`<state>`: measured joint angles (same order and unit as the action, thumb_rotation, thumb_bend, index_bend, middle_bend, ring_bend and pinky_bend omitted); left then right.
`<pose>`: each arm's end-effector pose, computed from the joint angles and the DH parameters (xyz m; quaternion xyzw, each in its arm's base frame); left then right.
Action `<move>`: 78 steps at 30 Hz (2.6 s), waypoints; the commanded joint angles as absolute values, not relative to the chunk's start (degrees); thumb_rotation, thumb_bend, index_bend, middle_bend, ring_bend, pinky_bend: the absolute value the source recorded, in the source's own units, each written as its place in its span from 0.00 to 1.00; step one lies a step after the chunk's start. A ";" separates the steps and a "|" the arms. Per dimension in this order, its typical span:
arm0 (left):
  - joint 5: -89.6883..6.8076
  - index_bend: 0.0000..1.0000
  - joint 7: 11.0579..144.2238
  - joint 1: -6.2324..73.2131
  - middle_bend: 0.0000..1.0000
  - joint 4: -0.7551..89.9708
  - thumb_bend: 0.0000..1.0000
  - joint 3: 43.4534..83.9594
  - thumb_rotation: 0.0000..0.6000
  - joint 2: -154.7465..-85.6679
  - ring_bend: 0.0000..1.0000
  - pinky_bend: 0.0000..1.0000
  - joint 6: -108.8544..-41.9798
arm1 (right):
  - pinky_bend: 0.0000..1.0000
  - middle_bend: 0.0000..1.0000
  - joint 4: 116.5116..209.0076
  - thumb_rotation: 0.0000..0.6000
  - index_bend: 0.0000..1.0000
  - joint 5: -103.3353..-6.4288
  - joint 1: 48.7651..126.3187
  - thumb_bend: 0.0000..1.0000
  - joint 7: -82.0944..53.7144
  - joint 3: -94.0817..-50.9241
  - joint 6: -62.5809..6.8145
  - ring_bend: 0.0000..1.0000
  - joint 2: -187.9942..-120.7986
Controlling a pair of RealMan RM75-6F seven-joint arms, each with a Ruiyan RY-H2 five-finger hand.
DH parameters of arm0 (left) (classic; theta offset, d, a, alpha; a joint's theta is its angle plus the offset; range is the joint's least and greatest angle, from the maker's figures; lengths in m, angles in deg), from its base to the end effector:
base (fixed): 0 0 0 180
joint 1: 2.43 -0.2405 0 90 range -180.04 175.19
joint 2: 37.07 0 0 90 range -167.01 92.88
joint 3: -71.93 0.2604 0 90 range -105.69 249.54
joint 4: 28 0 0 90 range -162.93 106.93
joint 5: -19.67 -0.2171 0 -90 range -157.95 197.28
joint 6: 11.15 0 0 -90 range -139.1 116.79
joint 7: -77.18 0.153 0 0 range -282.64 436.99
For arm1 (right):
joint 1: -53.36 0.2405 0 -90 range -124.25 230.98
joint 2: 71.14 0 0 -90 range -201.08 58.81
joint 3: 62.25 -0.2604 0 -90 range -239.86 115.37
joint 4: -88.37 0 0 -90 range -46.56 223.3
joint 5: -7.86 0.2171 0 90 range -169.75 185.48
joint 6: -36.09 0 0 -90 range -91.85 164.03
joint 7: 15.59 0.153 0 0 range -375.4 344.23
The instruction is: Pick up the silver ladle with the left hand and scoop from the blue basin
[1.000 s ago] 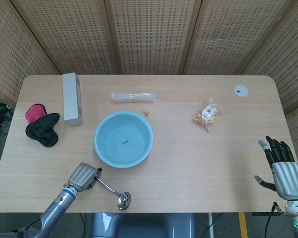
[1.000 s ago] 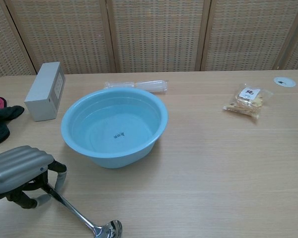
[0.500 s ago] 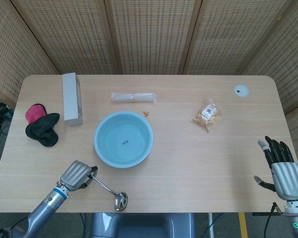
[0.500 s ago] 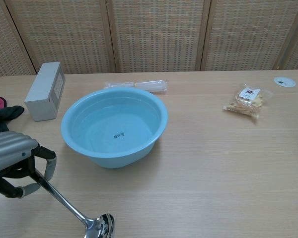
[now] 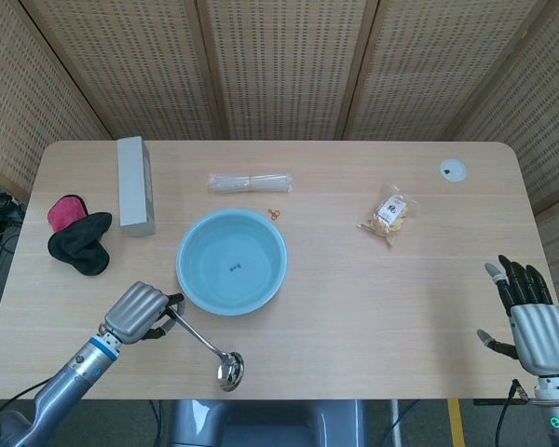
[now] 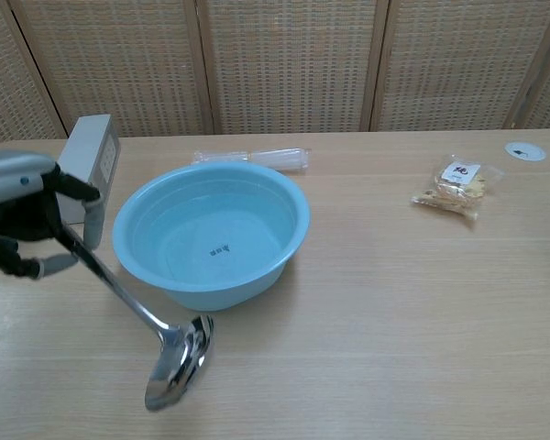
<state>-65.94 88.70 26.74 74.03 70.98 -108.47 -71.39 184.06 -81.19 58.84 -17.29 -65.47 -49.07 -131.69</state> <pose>-0.1861 0.2610 0.0357 -0.7786 -0.3602 -0.3715 0.3551 -0.3001 -0.1946 0.1668 0.6179 -0.3592 0.3953 0.5770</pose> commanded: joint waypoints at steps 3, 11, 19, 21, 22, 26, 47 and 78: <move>-55.61 0.93 94.60 32.69 0.95 79.25 0.81 63.20 1.00 -102.25 0.95 1.00 -67.05 | 0.00 0.00 183.78 1.00 0.00 -80.73 59.04 0.00 -17.19 -65.59 -48.58 0.00 -131.80; -39.43 0.93 106.93 40.93 0.95 76.77 0.81 58.63 1.00 -102.32 0.95 1.00 -62.87 | 0.00 0.00 183.72 1.00 0.00 -80.00 59.20 0.00 -17.24 -66.12 -48.60 0.00 -131.86; -27.09 0.93 119.53 47.93 0.95 71.93 0.81 59.85 1.00 -106.98 0.95 1.00 -63.43 | 0.00 0.00 183.31 1.00 0.00 -78.94 59.52 0.00 -17.10 -66.43 -47.74 0.00 -131.93; -21.95 0.93 120.89 49.99 0.95 70.24 0.81 59.45 1.00 -108.96 0.95 1.00 -63.01 | 0.00 0.00 183.24 1.00 0.00 -78.41 59.59 0.00 -16.79 -66.63 -47.51 0.00 -131.86; -20.78 0.93 121.56 50.60 0.95 69.85 0.81 59.46 1.00 -109.38 0.95 1.00 -63.17 | 0.00 0.00 183.21 1.00 0.00 -78.30 59.61 0.00 -16.71 -66.68 -47.46 0.00 -131.84; -15.43 0.93 125.05 53.24 0.95 67.78 0.81 60.08 1.00 -111.66 0.95 1.00 -64.74 | 0.00 0.00 182.99 1.00 0.00 -77.76 59.71 0.00 -16.39 -66.89 -47.18 0.00 -131.80; -2.01 0.93 139.84 63.13 0.95 56.97 0.81 64.13 1.00 -124.05 0.95 1.00 -71.20 | 0.00 0.00 182.05 1.00 0.00 -75.11 60.02 0.00 -14.32 -67.95 -46.04 0.00 -131.32; -1.27 0.94 137.39 62.59 0.95 51.76 0.81 63.99 1.00 -127.88 0.95 1.00 -68.61 | 0.00 0.00 182.07 1.00 0.00 -73.48 60.58 0.00 -15.15 -68.50 -44.95 0.00 -131.54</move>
<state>-0.96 138.56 62.91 50.98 64.65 -128.48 -69.23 182.08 -73.49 60.58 -15.15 -68.50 -44.95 -131.54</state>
